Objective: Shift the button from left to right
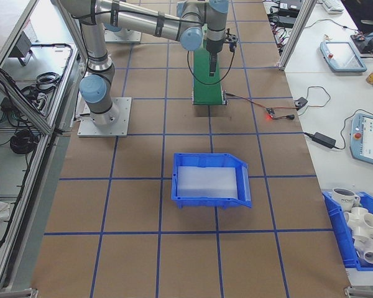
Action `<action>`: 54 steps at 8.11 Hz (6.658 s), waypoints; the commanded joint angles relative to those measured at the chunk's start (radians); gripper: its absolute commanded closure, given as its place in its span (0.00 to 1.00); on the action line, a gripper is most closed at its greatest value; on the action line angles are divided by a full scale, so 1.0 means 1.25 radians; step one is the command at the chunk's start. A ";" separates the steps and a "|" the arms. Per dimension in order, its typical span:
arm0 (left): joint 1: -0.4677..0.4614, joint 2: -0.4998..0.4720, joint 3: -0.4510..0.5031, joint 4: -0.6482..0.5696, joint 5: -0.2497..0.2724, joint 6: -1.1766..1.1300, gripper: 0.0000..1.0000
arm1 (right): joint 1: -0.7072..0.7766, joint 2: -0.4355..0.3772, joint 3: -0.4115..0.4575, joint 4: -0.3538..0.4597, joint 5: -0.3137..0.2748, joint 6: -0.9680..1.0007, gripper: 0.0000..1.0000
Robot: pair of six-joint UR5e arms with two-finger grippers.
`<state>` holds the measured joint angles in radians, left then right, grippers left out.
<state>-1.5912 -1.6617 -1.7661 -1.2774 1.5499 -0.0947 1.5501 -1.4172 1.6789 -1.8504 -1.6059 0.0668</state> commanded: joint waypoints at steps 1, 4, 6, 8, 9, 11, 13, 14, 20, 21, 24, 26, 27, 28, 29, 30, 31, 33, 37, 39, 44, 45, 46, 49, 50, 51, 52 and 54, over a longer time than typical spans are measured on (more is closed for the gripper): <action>-0.003 0.000 0.009 0.008 0.003 0.008 0.00 | 0.001 0.043 0.002 -0.050 0.056 -0.013 0.00; -0.003 -0.009 0.033 -0.002 0.002 0.010 0.00 | -0.001 0.044 0.002 -0.057 0.065 0.002 0.00; -0.005 -0.018 0.043 -0.002 0.001 0.017 0.00 | -0.001 0.063 0.003 -0.077 0.066 0.002 0.03; -0.003 -0.029 0.104 -0.096 0.007 0.044 0.00 | -0.001 0.067 0.020 -0.105 0.066 0.003 0.00; -0.005 -0.046 0.140 -0.112 0.004 0.044 0.00 | -0.001 0.067 0.020 -0.102 0.066 0.011 0.00; -0.005 -0.055 0.143 -0.112 0.001 0.045 0.00 | 0.001 0.072 0.020 -0.103 0.139 0.087 0.00; -0.005 -0.056 0.148 -0.111 0.001 0.049 0.00 | 0.002 0.072 0.020 -0.108 0.153 0.105 0.00; -0.005 -0.057 0.149 -0.105 0.000 0.065 0.00 | 0.003 0.073 0.022 -0.102 0.192 0.125 0.00; -0.009 -0.055 0.150 -0.106 -0.002 0.068 0.00 | 0.101 0.111 0.022 -0.197 0.200 0.270 0.00; -0.009 -0.056 0.150 -0.101 -0.002 0.068 0.00 | 0.109 0.126 0.020 -0.222 0.199 0.273 0.00; -0.009 -0.057 0.150 -0.096 -0.002 0.068 0.00 | 0.109 0.167 0.026 -0.239 0.179 0.229 0.00; -0.009 -0.057 0.146 -0.095 -0.004 0.065 0.00 | 0.107 0.178 0.037 -0.187 0.062 0.197 0.00; -0.011 -0.056 0.146 -0.095 -0.004 0.064 0.00 | 0.107 0.179 0.035 -0.178 0.055 0.193 0.12; -0.009 -0.056 0.146 -0.095 -0.004 0.064 0.00 | 0.107 0.179 0.036 -0.174 0.058 0.192 0.25; -0.009 -0.051 0.145 -0.095 -0.005 0.064 0.00 | 0.106 0.180 0.035 -0.172 0.055 0.171 0.53; -0.009 -0.046 0.145 -0.095 -0.010 0.062 0.00 | 0.096 0.178 0.029 -0.131 0.026 0.119 0.92; -0.009 -0.039 0.143 -0.095 -0.009 0.062 0.00 | 0.076 0.170 0.029 -0.126 0.005 0.092 1.00; -0.009 -0.036 0.148 -0.095 -0.009 0.062 0.00 | 0.014 0.161 -0.005 -0.113 0.006 0.033 1.00; -0.009 -0.034 0.142 -0.095 -0.008 0.064 0.00 | -0.209 0.086 -0.082 0.012 -0.002 -0.406 1.00; -0.012 -0.033 0.145 -0.094 -0.022 0.061 0.00 | -0.325 0.047 -0.083 0.024 -0.051 -0.673 1.00; -0.012 -0.023 0.140 -0.092 -0.027 0.060 0.00 | -0.626 0.134 -0.082 -0.141 -0.030 -1.348 1.00; -0.012 -0.023 0.140 -0.094 -0.027 0.060 0.00 | -0.639 0.181 -0.082 -0.178 0.014 -1.436 1.00; -0.012 -0.023 0.140 -0.092 -0.027 0.060 0.00 | -0.640 0.206 -0.074 -0.184 0.018 -1.478 1.00; -0.013 -0.027 0.139 -0.092 -0.031 0.059 0.00 | -0.642 0.293 -0.067 -0.273 0.012 -1.750 1.00; -0.013 -0.025 0.139 -0.092 -0.047 0.059 0.00 | -0.642 0.296 -0.058 -0.273 0.017 -1.753 0.94; -0.013 -0.025 0.139 -0.088 -0.047 0.059 0.00 | -0.642 0.296 -0.049 -0.273 0.017 -1.753 0.77; -0.012 -0.025 0.139 -0.073 -0.047 0.057 0.00 | -0.642 0.294 -0.048 -0.273 0.019 -1.753 0.22; -0.013 -0.027 0.139 -0.065 -0.047 0.057 0.00 | -0.642 0.264 -0.048 -0.270 0.021 -1.752 0.00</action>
<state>-1.6067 -1.6936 -1.5923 -1.3696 1.4918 -0.0226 0.7470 -1.0557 1.6169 -2.1899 -1.5829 -2.1229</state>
